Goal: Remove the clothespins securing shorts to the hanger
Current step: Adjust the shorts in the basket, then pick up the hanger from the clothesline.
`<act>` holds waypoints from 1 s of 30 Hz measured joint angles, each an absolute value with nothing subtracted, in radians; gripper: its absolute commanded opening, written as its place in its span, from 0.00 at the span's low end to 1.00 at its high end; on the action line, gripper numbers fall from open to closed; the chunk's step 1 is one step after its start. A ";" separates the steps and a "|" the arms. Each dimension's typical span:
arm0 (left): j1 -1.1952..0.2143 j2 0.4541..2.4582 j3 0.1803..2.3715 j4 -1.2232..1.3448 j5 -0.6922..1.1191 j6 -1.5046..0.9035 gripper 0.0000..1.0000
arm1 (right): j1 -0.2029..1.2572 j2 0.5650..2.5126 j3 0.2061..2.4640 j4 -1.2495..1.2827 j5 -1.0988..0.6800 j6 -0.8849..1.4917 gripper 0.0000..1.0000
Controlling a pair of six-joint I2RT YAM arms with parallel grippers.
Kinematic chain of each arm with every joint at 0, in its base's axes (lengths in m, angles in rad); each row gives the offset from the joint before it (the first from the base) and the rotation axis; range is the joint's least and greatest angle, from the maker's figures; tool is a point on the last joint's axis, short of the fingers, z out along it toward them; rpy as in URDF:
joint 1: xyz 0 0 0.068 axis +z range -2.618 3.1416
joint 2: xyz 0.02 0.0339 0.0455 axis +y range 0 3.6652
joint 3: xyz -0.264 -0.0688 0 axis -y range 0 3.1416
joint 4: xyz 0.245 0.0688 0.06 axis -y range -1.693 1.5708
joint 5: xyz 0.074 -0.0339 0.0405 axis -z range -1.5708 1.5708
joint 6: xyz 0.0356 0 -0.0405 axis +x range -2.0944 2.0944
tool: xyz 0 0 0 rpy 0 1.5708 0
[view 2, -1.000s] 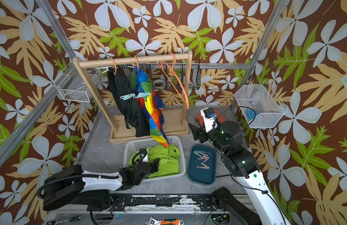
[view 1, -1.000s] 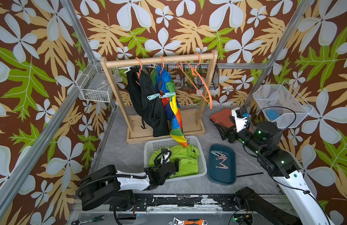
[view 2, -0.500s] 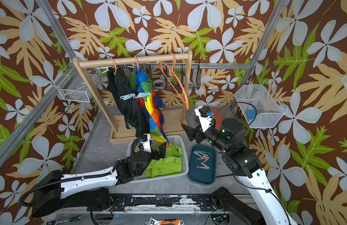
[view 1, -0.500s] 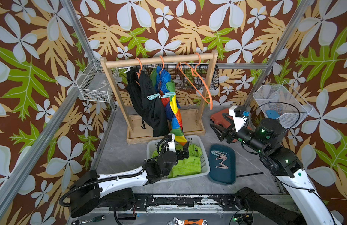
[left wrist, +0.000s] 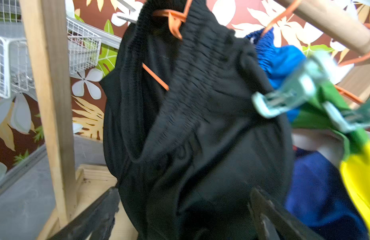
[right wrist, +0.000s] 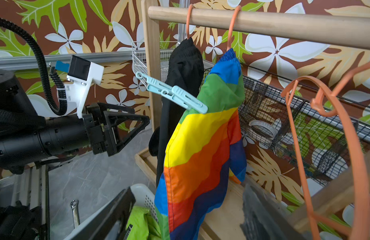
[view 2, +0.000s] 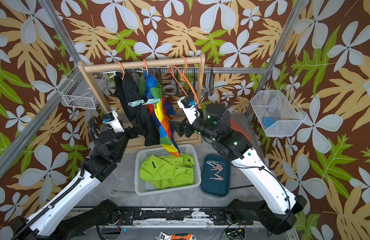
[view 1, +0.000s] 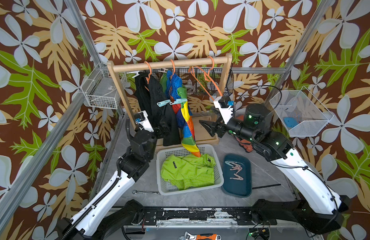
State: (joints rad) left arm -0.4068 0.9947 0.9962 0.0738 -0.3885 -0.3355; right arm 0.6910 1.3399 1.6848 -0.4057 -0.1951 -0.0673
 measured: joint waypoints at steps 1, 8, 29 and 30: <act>-0.345 1.010 1.013 0.073 -0.326 -0.336 1.00 | 0.699 1.373 1.718 -0.405 -0.179 -0.068 0.82; -0.182 1.108 1.078 0.079 0.006 -0.222 1.00 | 0.725 1.568 1.935 -0.413 -0.142 -0.079 0.82; -0.047 0.899 0.816 0.304 0.079 -0.234 1.00 | 0.771 1.813 2.067 -0.408 0.061 -0.076 0.82; -0.047 0.899 0.816 0.304 0.078 -0.234 1.00 | 0.769 1.823 2.080 -0.403 0.068 -0.083 0.82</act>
